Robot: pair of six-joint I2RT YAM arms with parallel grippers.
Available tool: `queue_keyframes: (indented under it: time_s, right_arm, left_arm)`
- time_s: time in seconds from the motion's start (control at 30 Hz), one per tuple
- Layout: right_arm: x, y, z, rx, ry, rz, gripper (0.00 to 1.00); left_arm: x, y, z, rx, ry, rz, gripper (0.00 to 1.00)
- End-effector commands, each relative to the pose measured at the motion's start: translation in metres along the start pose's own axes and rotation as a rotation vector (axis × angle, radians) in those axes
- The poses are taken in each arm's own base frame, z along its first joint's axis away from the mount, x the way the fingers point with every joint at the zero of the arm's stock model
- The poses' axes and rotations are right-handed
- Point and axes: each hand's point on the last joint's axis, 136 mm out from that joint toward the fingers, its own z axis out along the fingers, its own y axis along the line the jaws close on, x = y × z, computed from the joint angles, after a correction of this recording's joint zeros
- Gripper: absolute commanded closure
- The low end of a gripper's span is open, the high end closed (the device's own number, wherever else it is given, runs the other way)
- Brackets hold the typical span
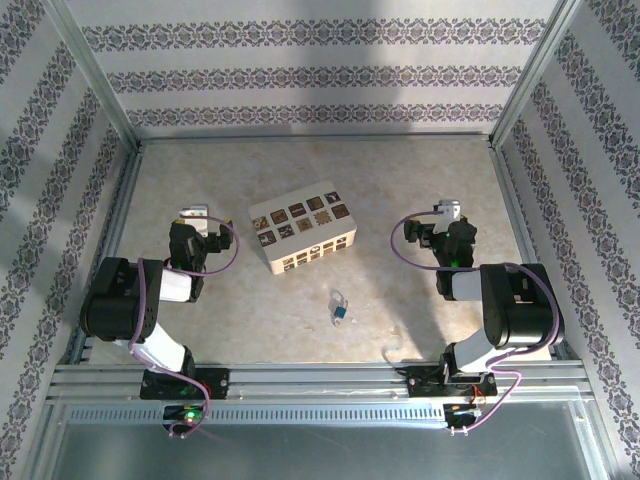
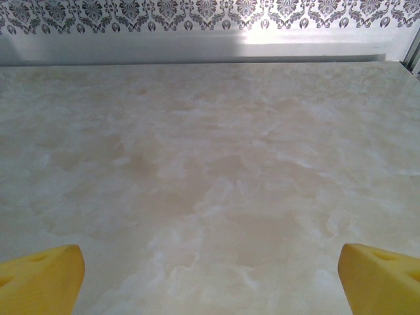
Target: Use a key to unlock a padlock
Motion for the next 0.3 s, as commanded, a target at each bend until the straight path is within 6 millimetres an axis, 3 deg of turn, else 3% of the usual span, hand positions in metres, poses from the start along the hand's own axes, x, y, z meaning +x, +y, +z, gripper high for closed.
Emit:
queue_keyframes:
  time_s: [0.0,0.27]
  right_arm:
    - [-0.0076,-0.0002,0.0005,0.008,-0.019,0.009,0.02]
    - [-0.0074,0.0004,0.0011,0.015,-0.015,0.004,0.01]
  left_arm:
    - [0.0001,0.0018,-0.0011,0.004,0.004,-0.015,0.01]
    - [0.0001,0.0018,-0.0012,0.004,0.005,-0.015,0.01]
